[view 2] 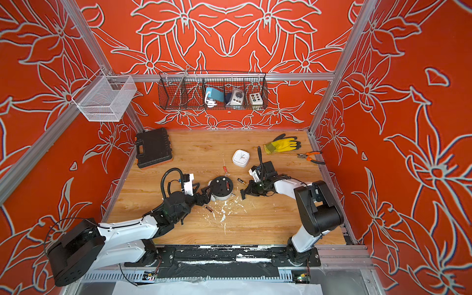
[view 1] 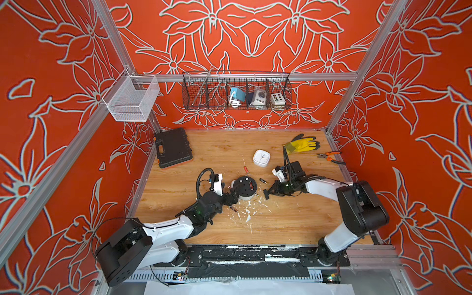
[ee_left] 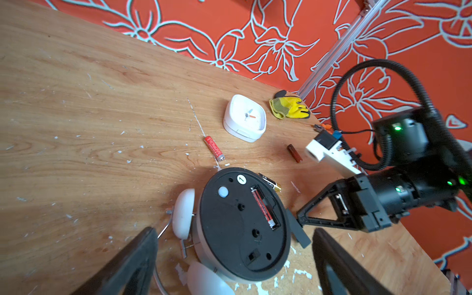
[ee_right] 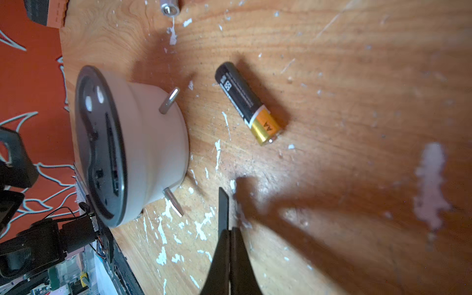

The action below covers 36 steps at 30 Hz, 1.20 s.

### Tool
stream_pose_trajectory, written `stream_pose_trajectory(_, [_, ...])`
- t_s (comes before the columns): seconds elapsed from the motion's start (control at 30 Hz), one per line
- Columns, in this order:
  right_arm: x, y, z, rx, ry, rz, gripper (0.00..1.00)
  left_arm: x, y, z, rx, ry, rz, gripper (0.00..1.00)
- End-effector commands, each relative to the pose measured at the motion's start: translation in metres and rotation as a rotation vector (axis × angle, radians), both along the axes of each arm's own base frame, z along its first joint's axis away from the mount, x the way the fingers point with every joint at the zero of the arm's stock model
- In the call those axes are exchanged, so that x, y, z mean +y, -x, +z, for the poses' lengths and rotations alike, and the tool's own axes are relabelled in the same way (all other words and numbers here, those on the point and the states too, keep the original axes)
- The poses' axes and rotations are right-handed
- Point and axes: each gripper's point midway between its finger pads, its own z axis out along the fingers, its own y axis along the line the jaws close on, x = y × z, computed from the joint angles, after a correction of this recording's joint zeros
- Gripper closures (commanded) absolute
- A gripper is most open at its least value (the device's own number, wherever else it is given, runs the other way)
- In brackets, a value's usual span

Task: Insert the battery into the alarm
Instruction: Pick up the cover from the center of the board.

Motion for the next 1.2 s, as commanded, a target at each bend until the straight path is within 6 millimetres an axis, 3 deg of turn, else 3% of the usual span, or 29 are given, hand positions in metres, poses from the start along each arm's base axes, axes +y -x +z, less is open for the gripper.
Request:
stream_pose_trajectory(0.0, [-0.007, 0.001, 0.013, -0.014, 0.024, -0.031, 0.96, 0.003, -0.007, -0.009, 0.114, 0.077, 0.027, 0.11])
stream_pose_trajectory(0.17, [-0.007, -0.004, 0.034, -0.055, 0.004, -0.059, 0.97, 0.007, -0.012, -0.025, 0.244, 0.13, 0.047, 0.11])
stream_pose_trajectory(0.53, [0.001, -0.014, 0.074, -0.095, -0.1, -0.167, 1.0, 0.016, -0.011, -0.064, 0.445, 0.139, 0.083, 0.25])
stream_pose_trajectory(0.8, [0.013, -0.021, 0.083, -0.105, -0.127, -0.179, 1.0, 0.012, -0.012, -0.08, 0.507, 0.114, 0.051, 0.38])
stream_pose_trajectory(1.17, [0.036, -0.028, 0.08, -0.103, -0.144, -0.143, 1.0, 0.007, -0.01, -0.091, 0.547, 0.091, 0.029, 0.47])
